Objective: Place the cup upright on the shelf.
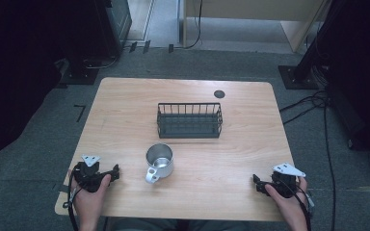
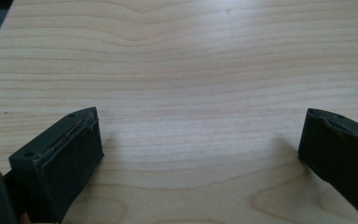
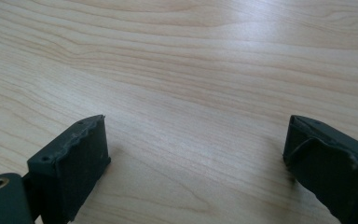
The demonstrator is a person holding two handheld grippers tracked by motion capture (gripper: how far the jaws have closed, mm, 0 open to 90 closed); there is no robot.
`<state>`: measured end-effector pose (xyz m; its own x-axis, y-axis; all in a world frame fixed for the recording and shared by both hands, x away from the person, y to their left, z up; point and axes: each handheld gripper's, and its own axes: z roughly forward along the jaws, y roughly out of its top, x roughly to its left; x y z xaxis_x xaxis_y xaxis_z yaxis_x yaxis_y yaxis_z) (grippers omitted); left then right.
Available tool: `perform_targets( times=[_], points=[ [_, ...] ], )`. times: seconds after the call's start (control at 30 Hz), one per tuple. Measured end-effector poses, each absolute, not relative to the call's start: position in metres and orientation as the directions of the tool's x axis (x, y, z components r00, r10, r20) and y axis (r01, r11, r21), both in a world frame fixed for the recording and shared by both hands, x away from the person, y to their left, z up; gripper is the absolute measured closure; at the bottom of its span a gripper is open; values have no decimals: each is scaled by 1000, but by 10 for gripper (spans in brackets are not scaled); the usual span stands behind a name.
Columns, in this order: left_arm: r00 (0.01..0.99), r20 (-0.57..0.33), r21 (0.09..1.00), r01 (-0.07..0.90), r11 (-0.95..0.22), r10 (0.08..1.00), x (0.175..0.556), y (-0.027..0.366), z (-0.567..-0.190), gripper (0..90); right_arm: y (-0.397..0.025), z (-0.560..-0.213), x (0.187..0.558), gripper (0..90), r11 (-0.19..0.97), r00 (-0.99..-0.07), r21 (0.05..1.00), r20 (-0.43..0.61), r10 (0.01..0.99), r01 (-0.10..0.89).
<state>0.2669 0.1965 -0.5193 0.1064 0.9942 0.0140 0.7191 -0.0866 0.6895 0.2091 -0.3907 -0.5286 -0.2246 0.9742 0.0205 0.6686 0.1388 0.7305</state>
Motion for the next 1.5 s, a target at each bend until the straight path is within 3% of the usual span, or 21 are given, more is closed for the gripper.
perform_targets(
  times=[0.1,0.23,0.43,0.7,1.5],
  points=[
    [109,16,690,719,-90,994,267,196,-519,0,-383,-524,209,57,158,-217,740,-16,976,653],
    [108,15,690,718,-88,994,267,196,-519,0,-368,-514,212,41,149,-247,752,19,969,642],
    [108,15,690,718,-88,994,267,196,-519,0,-335,-491,222,28,201,-345,780,21,938,593],
    [107,15,690,719,-88,994,267,196,-519,0,-309,-471,235,28,231,-410,799,21,912,556],
    [115,14,691,716,-93,993,267,195,-520,0,-262,-467,247,26,279,-514,805,37,857,523]
  ],
)
